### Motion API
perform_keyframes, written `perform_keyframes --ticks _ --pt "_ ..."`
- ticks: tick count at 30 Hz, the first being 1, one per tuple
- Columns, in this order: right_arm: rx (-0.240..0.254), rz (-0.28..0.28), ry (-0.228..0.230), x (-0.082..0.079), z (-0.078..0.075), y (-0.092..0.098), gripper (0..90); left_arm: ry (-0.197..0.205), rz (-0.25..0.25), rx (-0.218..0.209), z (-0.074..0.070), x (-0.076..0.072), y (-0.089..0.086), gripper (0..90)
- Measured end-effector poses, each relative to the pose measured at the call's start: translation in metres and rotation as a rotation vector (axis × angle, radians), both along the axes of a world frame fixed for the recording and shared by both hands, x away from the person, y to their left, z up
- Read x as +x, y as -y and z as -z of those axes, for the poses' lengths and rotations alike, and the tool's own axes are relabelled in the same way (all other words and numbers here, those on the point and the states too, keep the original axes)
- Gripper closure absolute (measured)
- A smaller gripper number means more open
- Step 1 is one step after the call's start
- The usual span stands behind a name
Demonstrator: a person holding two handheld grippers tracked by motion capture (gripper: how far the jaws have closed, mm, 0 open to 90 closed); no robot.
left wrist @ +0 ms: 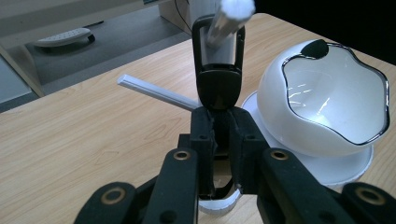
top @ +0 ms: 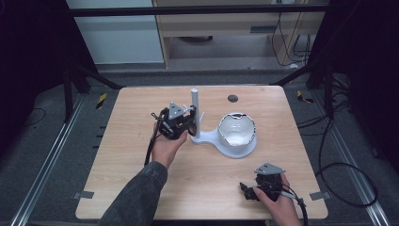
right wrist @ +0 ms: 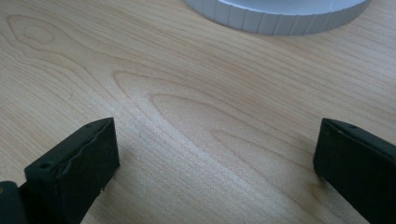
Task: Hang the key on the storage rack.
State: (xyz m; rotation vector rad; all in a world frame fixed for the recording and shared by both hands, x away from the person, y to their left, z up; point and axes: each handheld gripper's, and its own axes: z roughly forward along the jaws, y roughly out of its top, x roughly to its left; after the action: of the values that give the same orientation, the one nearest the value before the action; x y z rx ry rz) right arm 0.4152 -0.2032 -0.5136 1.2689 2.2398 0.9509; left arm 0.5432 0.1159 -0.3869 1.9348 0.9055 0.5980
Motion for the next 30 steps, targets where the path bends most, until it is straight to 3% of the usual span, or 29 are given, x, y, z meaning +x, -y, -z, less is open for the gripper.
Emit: perform_keyframes --ticks 21,30 --pt "0.001 0.002 -0.001 -0.0005 0.0000 -0.0001 0.5 0.008 -0.036 -0.041 0.0052 0.0022 0.0057 78.5" --pt "0.002 0.001 -0.002 -0.0005 0.0000 -0.0001 0.5 0.021 -0.045 -0.044 0.0039 0.0008 0.0058 70.7"
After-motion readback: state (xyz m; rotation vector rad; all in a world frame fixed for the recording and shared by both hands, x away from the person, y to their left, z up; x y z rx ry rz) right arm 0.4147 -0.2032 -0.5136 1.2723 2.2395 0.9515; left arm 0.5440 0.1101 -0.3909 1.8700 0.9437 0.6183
